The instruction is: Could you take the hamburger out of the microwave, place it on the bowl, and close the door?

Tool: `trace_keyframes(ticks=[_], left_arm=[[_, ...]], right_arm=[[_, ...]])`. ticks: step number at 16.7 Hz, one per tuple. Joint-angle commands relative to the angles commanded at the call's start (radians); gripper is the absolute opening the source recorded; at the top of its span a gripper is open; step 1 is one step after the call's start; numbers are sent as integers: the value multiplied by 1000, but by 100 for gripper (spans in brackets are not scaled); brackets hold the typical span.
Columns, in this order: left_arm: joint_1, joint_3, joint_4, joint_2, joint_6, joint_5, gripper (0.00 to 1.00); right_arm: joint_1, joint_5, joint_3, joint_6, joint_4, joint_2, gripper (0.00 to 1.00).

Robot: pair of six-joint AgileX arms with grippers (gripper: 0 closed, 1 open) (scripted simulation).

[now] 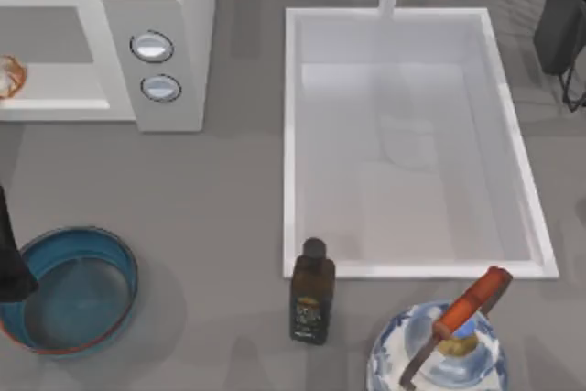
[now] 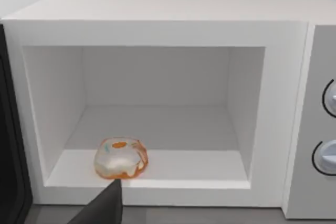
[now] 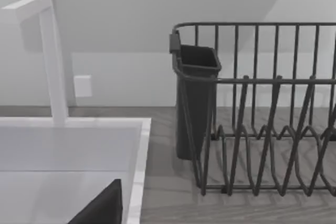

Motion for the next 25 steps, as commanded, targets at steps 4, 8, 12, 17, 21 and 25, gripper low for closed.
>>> trace_keyframes(ticks=[4, 8, 12, 17, 21, 25], left_arm=[[12, 53, 60, 133, 6, 14, 100], [37, 159, 181, 399, 16, 41, 100], [70, 303, 343, 758, 31, 78, 100], [117, 508, 575, 1270, 51, 131, 100], [154, 672, 761, 1680, 68, 173, 100], [187, 818, 926, 2044, 82, 211, 100]], right_arm=[[0, 0, 0, 0, 0, 0, 100], [0, 0, 0, 0, 0, 0, 100], [0, 0, 0, 0, 0, 0, 100], [0, 0, 0, 0, 0, 0, 100], [0, 0, 0, 0, 0, 0, 100], [0, 0, 0, 0, 0, 0, 100]])
